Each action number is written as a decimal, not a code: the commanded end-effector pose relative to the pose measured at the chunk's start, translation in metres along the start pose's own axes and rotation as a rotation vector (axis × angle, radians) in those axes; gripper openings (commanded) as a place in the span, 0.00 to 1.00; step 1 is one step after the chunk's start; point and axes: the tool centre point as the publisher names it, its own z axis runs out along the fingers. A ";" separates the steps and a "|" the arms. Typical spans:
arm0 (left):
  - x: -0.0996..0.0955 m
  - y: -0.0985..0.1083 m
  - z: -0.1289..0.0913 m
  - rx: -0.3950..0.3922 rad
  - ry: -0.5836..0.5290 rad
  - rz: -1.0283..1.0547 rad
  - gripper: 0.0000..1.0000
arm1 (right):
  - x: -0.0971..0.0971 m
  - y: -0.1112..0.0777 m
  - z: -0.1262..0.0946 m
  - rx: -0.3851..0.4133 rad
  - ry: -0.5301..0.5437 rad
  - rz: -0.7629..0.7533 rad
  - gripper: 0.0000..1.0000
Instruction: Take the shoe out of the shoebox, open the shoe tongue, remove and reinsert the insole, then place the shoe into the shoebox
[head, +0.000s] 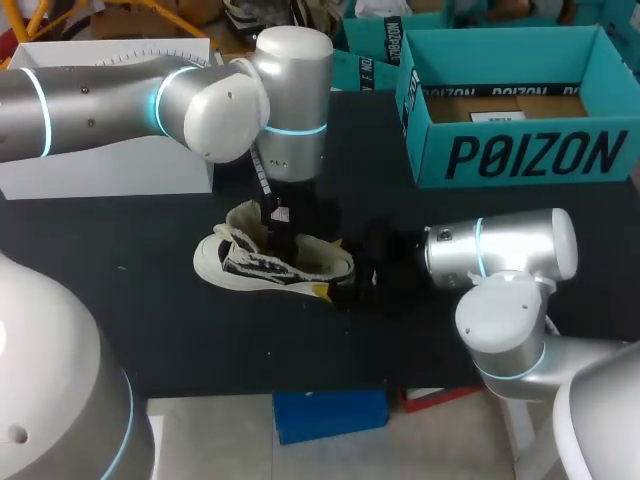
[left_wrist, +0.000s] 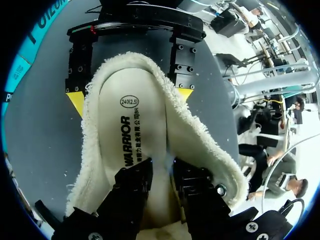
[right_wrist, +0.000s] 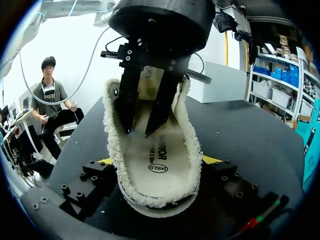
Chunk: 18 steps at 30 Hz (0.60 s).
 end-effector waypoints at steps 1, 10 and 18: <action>0.013 -0.005 -0.001 -0.098 -0.089 -0.010 0.25 | -0.002 -0.009 0.015 -0.007 -0.010 0.002 0.00; 0.031 0.003 -0.005 -0.209 -0.305 -0.039 0.20 | -0.002 -0.009 0.015 -0.007 -0.010 0.002 0.00; 0.037 0.019 0.006 -0.275 -0.508 -0.087 0.09 | -0.002 -0.009 0.015 -0.007 -0.010 0.002 0.00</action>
